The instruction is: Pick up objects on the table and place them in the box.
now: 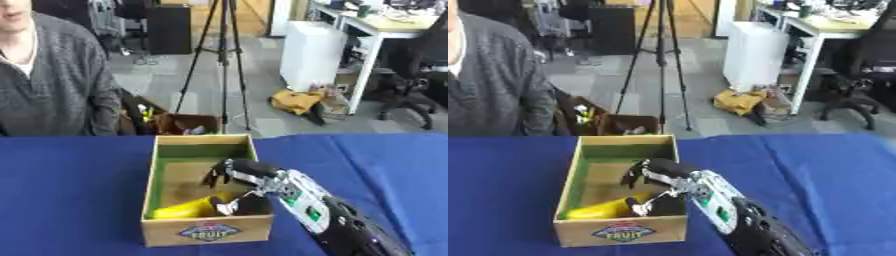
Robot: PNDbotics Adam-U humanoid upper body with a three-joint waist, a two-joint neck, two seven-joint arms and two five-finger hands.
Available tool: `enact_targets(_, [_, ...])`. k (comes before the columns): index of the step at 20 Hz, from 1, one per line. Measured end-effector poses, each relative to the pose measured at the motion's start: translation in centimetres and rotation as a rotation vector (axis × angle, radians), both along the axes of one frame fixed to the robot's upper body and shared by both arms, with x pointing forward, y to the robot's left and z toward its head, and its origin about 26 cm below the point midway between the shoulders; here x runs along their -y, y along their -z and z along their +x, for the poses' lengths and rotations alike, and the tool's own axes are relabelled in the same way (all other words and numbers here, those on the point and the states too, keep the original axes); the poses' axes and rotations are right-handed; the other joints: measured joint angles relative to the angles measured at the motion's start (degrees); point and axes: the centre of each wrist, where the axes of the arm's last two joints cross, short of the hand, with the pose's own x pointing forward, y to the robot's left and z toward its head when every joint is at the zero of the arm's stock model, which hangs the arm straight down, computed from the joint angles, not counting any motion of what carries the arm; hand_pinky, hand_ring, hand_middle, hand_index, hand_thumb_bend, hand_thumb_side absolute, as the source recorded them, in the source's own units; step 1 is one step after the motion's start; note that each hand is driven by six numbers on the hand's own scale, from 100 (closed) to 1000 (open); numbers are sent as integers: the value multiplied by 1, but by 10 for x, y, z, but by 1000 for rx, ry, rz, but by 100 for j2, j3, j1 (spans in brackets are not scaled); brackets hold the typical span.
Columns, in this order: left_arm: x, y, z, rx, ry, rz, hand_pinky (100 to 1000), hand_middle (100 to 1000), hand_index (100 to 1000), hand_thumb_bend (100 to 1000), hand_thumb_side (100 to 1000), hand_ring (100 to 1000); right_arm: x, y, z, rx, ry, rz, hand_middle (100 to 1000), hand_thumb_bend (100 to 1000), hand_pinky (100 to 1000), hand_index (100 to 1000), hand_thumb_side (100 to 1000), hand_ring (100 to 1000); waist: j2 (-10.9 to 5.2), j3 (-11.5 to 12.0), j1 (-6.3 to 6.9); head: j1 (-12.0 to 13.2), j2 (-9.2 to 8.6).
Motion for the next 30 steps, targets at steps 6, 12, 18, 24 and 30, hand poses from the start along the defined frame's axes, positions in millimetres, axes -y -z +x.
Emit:
enact_targets(6, [1,-1,1,3,3,1,714,490,722,271,969,522,0,0,0,13,-19,-14,1000,100,937,902,730,1000,-1,-36,-16,1,-3])
enact_targets(12, [1,-1,1,2,2,1,714,490,721,271,962,522,-5,-7,-3,59,-39,20,976,100,897,893,651,1000,-18,-198,-23,45,-4])
enact_targets(18, [-1,-2,1,-3,-8,3,714,490,720,269,955,522,-13,-39,-16,175,-90,123,968,100,877,874,584,1000,-117,-491,-77,100,-4])
enact_targets(24, [-9,0,-1,-13,-49,7,713,490,717,267,950,522,-5,-57,-42,264,-115,232,939,100,849,849,551,1000,-197,-966,-76,194,-4])
enact_targets(30, [-18,1,-2,-15,-101,7,713,488,712,262,944,521,20,-57,-76,300,-63,323,919,100,831,835,547,1000,-231,-1440,-8,346,-53])
